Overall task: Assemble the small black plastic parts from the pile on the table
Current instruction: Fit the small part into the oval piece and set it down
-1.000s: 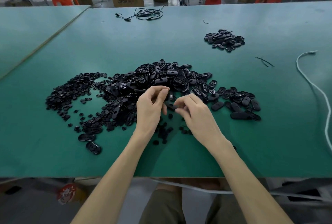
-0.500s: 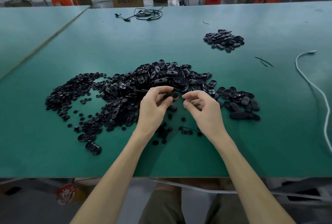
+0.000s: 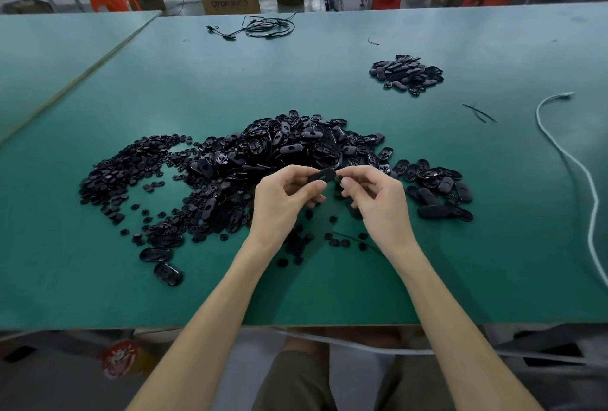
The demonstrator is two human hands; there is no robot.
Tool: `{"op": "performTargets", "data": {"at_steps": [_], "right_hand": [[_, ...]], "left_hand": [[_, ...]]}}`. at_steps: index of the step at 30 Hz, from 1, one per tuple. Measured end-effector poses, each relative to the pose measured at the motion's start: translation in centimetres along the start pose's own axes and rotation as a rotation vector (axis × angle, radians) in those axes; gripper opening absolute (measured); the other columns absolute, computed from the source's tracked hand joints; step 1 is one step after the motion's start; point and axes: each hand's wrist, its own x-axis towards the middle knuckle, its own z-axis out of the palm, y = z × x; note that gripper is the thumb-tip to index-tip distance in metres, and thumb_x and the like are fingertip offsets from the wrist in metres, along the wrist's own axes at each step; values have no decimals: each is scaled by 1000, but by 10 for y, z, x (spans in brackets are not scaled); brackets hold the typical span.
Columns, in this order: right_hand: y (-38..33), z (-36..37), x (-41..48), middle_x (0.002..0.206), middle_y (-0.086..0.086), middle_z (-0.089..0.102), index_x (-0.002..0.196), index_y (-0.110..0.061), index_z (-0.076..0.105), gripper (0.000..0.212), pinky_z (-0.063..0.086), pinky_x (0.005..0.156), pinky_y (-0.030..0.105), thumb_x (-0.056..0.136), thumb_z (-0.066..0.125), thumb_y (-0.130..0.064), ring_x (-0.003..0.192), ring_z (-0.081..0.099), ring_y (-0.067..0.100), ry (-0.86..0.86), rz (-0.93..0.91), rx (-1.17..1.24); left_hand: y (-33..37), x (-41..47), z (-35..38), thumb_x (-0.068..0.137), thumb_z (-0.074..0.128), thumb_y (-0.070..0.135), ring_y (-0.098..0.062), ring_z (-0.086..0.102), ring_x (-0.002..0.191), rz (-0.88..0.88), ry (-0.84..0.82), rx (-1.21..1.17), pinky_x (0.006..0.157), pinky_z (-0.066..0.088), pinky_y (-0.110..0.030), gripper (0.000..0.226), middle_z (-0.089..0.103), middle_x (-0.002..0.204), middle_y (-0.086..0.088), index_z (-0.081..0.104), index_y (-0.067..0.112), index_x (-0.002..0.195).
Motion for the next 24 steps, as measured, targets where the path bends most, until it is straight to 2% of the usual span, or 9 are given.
{"op": "performTargets", "data": {"at_steps": [2,7,10,18,24], "right_hand": [[-1,0,0,88,-3,76,98,-27,75,21,57,77,34,98,69,-7,83,71,14,6,4,0],[0,0,0,89,-6,75,97,-24,73,16,55,76,29,96,72,-8,81,72,11,15,-6,22],[-1,0,-1,92,-6,75,99,-21,71,15,56,80,28,94,75,-8,85,73,13,24,-14,39],[-2,-1,-1,93,-7,75,96,-21,72,16,56,82,25,93,73,-6,89,72,13,27,-27,35],[-3,0,-1,93,-7,76,97,-21,76,17,59,82,27,92,75,-4,87,73,15,2,-51,29]], "left_hand": [[-1,0,0,88,81,13,-21,77,74,-8,0,2,69,60,-25,14,79,83,-2,76,16,101],[-2,1,0,87,83,14,-20,77,73,-23,10,23,69,61,-27,15,79,84,-1,77,14,101],[-1,0,0,86,84,16,-20,76,72,-29,8,23,69,61,-27,16,79,84,-1,77,15,100],[-2,1,-2,84,86,27,-14,75,74,-8,-5,77,73,61,-27,15,78,83,5,77,25,96],[-1,0,-2,85,86,25,-12,73,74,-8,-14,75,71,58,-22,12,78,81,4,77,29,94]]}}
